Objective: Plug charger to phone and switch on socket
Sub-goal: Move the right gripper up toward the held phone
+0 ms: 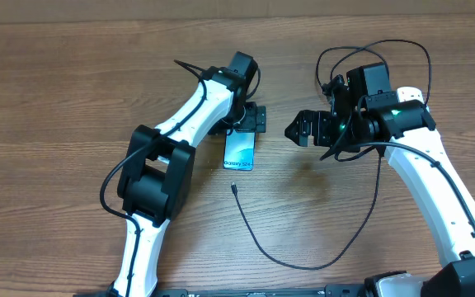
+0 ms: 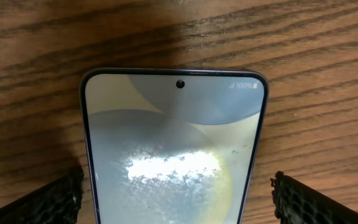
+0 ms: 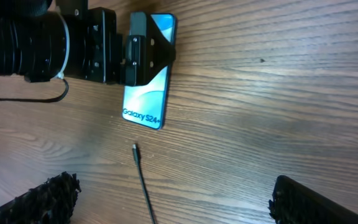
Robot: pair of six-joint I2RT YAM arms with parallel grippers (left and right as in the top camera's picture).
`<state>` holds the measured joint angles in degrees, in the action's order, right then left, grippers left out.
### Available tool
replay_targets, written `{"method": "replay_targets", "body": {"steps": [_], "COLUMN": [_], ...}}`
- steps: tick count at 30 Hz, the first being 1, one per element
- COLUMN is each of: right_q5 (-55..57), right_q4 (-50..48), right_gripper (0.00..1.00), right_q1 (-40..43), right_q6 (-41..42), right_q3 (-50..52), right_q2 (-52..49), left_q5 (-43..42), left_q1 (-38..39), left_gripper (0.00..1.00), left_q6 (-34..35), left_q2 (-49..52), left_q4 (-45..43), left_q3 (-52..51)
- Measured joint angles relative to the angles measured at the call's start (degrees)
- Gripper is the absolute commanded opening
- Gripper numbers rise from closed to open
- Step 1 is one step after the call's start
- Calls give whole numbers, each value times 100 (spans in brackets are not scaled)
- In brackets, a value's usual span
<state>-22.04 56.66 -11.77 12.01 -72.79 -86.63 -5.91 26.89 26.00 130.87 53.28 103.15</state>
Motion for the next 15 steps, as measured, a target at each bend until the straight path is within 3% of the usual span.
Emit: {"method": "replay_targets", "body": {"steps": [6,11,15], "right_q5": [293,361,385], "right_q4": [205,216,236], "right_gripper": [100,100,100], "right_q1": [0,0,0], "right_q6": [2,-2,2], "right_q3": [0,0,0], "right_q2": [0,0,0], "left_q5": [328,577,645], "left_q1": [254,389,389], "left_gripper": [98,86,84], "left_q6": [90,107,118], "left_q2": [15,48,61], "left_q4": [-13,24,50], "left_q3": [-9,-11,-11]}}
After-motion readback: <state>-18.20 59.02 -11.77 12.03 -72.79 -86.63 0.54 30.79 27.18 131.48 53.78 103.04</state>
